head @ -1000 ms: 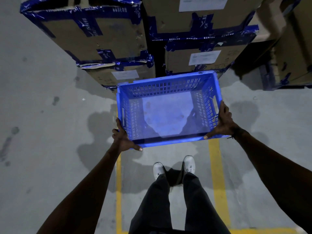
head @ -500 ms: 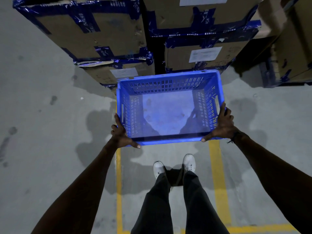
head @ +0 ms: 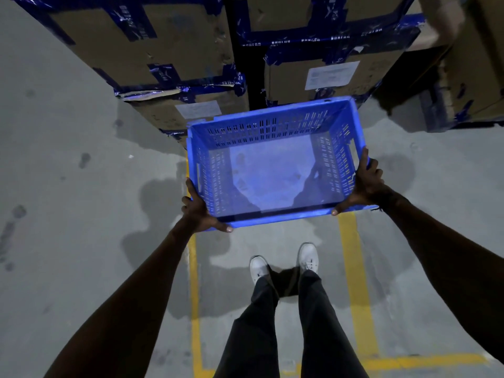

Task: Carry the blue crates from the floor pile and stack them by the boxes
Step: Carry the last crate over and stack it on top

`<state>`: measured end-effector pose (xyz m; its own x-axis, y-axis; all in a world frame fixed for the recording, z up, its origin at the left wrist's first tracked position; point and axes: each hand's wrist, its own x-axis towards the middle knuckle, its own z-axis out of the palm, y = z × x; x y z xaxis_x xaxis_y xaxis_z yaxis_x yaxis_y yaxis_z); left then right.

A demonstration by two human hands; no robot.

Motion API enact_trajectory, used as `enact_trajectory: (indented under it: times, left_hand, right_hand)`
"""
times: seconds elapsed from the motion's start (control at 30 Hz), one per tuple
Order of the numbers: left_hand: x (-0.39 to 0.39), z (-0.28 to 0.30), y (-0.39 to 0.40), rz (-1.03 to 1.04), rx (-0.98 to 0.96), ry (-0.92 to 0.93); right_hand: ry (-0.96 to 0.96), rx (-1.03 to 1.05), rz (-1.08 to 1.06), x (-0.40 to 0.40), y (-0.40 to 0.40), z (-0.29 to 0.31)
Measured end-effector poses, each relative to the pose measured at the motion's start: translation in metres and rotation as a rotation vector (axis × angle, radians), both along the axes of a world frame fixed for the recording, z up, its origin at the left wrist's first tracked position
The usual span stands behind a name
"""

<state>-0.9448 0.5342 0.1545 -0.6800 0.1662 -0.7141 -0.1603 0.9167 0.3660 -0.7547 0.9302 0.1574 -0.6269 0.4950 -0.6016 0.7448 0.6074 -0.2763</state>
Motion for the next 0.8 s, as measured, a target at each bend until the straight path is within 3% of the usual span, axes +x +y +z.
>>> enact_trajectory:
  times: [0.5,0.8]
  left_hand:
    - [0.005,-0.005,0.003,0.030,0.038,-0.006]
    - [-0.005,-0.004,0.001,-0.052,-0.002,0.012]
  right_hand:
    - [-0.020,0.061,-0.025,-0.005,0.000,0.004]
    - [0.044,0.028,-0.069,0.011,-0.006,-0.002]
